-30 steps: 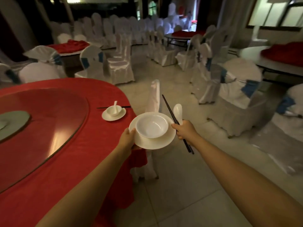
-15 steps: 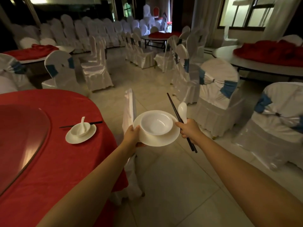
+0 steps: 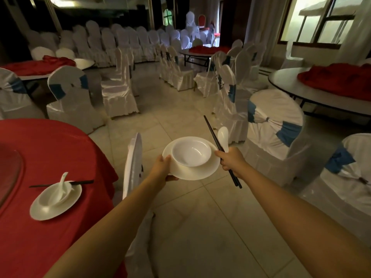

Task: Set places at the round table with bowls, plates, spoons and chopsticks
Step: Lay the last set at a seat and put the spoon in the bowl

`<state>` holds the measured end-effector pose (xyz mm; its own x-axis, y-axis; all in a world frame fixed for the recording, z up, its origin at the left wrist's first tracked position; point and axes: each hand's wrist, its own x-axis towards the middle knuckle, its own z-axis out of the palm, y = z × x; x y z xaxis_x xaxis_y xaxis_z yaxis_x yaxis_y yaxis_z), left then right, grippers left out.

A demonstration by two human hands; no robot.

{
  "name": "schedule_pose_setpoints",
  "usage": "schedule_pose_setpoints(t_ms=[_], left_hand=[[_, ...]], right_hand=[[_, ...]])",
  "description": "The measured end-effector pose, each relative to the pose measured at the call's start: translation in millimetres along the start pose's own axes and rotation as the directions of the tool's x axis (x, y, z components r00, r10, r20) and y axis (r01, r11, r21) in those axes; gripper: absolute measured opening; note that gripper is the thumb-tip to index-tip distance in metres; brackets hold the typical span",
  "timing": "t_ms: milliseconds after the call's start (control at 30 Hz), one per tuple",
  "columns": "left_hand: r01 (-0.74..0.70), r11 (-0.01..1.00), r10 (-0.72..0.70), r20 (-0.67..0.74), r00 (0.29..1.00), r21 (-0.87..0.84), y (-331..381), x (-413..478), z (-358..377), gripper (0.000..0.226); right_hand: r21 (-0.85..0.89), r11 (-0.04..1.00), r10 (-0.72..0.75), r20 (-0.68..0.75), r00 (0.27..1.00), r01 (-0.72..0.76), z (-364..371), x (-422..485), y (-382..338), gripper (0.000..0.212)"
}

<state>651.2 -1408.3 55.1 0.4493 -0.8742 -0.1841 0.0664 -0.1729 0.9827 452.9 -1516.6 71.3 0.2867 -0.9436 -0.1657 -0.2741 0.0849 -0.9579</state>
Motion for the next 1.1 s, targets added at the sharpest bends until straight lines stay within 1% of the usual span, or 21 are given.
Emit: schedule_pose_setpoints(t_ms=[67,167,233,367,467,567,700,800,900,1000,1100], left_hand=[[-0.001,1.000,0.001,-0.007,1.000,-0.006,4.7,28.7,8.7,0.036],[0.001,1.000,-0.002,-0.030,1.000,-0.022,11.4,73.3,19.6,0.019],[-0.006,1.000,0.005,-0.046,0.999,-0.019,15.2,108.6,25.1,0.014],[-0.011,1.000,0.010,-0.048,0.999,-0.016,25.5,186.2,32.9,0.024],[0.006,0.999,-0.009,-0.092,0.996,-0.031,38.6,245.1,37.1,0.019],[-0.011,1.000,0.009,-0.120,0.993,-0.022,52.8,299.7,37.3,0.014],[0.003,1.000,-0.005,-0.165,0.986,-0.011,66.9,368.4,35.1,0.034],[-0.006,1.000,0.005,-0.191,0.982,-0.006,73.8,415.6,33.7,0.037],[0.001,1.000,-0.005,-0.233,0.973,-0.014,77.5,464.9,32.1,0.037],[-0.012,1.000,0.006,-0.272,0.962,-0.021,82.2,514.6,30.2,0.029],[-0.030,0.999,0.022,-0.343,0.939,-0.019,85.3,561.7,26.2,0.034]], right_hand=[[-0.005,1.000,-0.003,0.011,1.000,0.003,-3.7,31.5,-3.3,0.015],[-0.007,1.000,-0.007,0.030,1.000,0.007,-5.1,80.3,-7.0,0.012],[-0.014,1.000,-0.011,0.043,0.999,0.012,-6.3,116.4,-11.1,0.013],[-0.042,0.999,-0.028,0.069,0.997,0.031,-4.9,198.0,-28.7,0.014],[-0.055,0.998,-0.027,0.085,0.996,0.032,1.5,262.4,-43.2,0.014],[-0.061,0.997,-0.036,0.119,0.992,0.043,10.4,323.2,-58.4,0.014],[-0.062,0.997,-0.041,0.152,0.987,0.051,23.2,398.9,-75.4,0.017],[-0.062,0.997,-0.036,0.184,0.982,0.048,34.3,454.9,-84.0,0.015],[-0.076,0.995,-0.037,0.232,0.972,0.056,48.1,513.4,-91.9,0.014],[-0.099,0.992,-0.052,0.288,0.956,0.084,64.7,574.7,-101.7,0.012],[-0.114,0.986,-0.070,0.366,0.928,0.119,84.0,635.6,-116.5,0.012]])
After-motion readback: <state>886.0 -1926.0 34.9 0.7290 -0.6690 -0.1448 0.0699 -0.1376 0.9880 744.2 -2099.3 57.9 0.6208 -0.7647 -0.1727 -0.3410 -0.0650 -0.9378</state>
